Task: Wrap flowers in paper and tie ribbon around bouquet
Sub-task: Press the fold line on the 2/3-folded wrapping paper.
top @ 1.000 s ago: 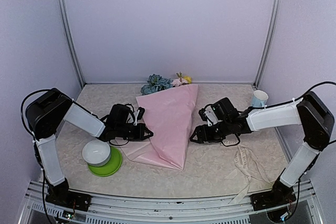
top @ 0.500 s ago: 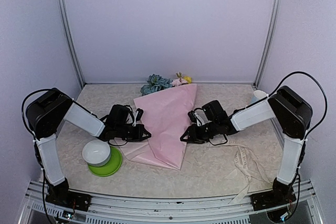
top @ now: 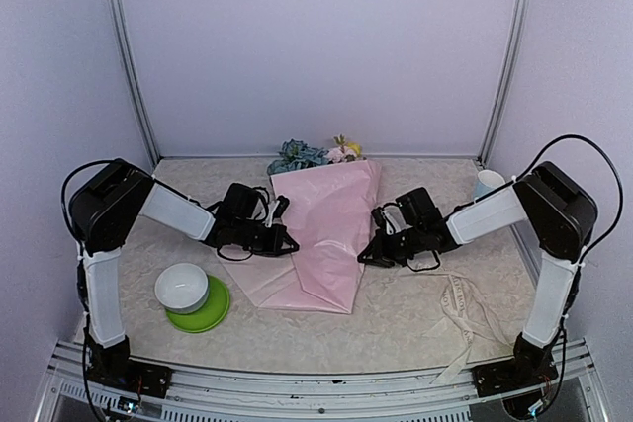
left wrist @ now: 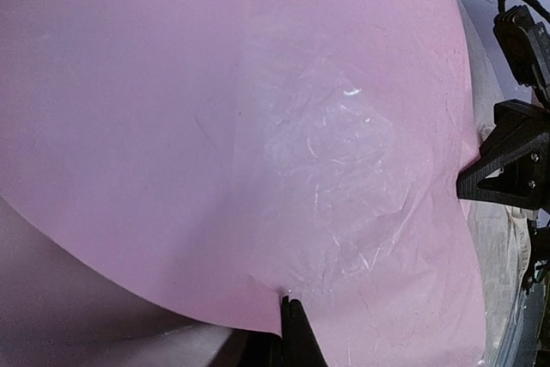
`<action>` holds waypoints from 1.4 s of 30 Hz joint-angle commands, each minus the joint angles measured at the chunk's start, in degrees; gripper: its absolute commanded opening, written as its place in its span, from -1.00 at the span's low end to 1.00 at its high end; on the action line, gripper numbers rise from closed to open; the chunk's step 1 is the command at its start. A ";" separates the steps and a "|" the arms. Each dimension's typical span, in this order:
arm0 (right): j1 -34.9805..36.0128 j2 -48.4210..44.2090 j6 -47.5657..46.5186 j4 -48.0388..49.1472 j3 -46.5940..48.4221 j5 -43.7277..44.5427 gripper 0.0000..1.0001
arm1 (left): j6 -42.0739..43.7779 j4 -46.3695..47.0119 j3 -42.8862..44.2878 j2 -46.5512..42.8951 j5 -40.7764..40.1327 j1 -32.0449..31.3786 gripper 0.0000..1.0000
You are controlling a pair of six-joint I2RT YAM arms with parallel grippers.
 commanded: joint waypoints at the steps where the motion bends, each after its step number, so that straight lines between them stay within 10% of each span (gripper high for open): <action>1: -3.44 -3.50 -0.39 -1.31 -2.39 3.07 -1.00 | 4.17 -6.53 6.09 4.23 3.23 0.80 -1.00; 17: -6.33 -11.51 0.59 1.34 -14.80 -0.82 -1.00 | 3.82 -8.23 5.21 4.50 8.82 -1.00 -1.00; 21: -6.53 -14.93 -0.95 -1.52 -16.21 -1.27 -0.45 | 3.26 -4.81 2.00 3.10 9.02 -1.24 -1.00; 27: -8.60 -15.51 -13.45 -18.34 -1.84 7.24 -0.38 | 2.61 -3.86 2.24 4.13 10.88 -0.76 -1.00; 42: -14.47 6.23 -17.61 -4.45 13.37 -10.21 -1.00 | -0.26 -4.70 2.65 4.62 10.76 -0.55 -1.00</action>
